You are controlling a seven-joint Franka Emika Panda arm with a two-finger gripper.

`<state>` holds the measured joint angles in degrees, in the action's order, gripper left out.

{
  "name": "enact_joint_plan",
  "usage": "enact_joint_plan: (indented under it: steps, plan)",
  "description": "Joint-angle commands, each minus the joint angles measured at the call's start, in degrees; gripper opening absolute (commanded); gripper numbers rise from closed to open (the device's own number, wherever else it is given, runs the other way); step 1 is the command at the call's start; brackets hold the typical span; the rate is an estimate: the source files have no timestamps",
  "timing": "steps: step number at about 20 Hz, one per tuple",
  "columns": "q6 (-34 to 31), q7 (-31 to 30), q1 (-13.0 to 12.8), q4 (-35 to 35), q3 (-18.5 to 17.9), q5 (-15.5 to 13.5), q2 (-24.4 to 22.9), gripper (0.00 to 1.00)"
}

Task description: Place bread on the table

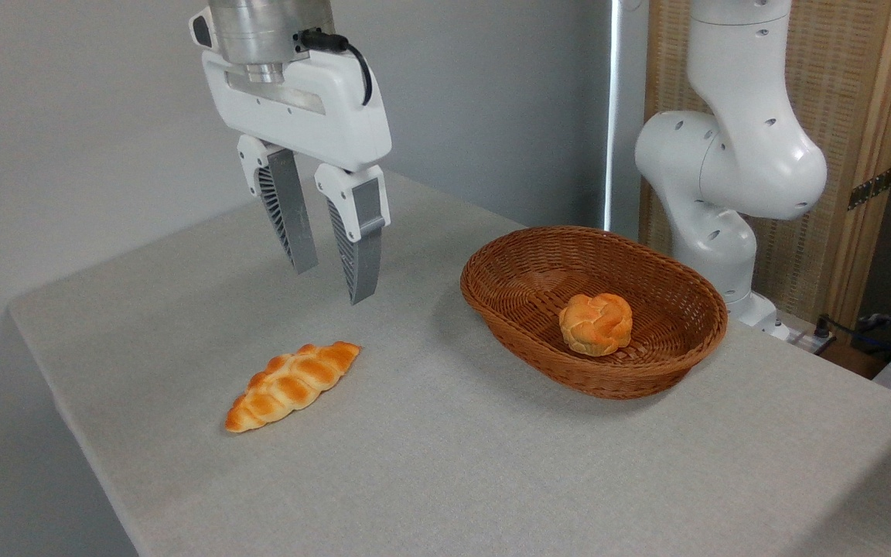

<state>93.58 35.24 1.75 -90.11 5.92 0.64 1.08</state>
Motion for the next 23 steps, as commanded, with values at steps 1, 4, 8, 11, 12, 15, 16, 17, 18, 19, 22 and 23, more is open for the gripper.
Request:
enact_joint_plan:
  steps: [1,4,8,11,12,15,16,17,18,19,22,23]
  plan:
    - [-0.95,-0.08,0.98,-1.38,-0.03,0.77,-2.40,1.00]
    - [-0.16,0.01,0.80,-3.22,-0.21,0.86,-3.72,1.00]
    - [0.37,0.01,-0.78,-4.46,-2.14,0.86,-4.69,1.00]
    - [0.37,0.01,-1.13,-4.55,-2.32,1.12,-4.77,1.00]
    - [0.37,0.01,-1.22,-4.55,-2.67,1.12,-4.78,1.00]
    - [0.37,0.01,-4.20,-4.46,-6.09,1.21,-4.78,1.00]
    - [0.37,0.01,-4.21,-4.46,-6.19,1.21,-4.69,1.00]
    - [0.37,0.01,-4.21,-4.46,-6.19,1.21,-4.69,1.00]
    - [0.37,0.01,-4.21,-4.46,-6.19,1.21,-4.69,1.00]
    - [0.37,0.01,-4.21,-4.46,-6.19,1.21,-4.69,1.00]
    - [0.37,-0.08,-4.12,-4.29,-6.19,1.12,-4.60,1.00]
    - [0.28,-0.17,-4.03,-4.29,-6.19,1.12,-4.69,1.00]
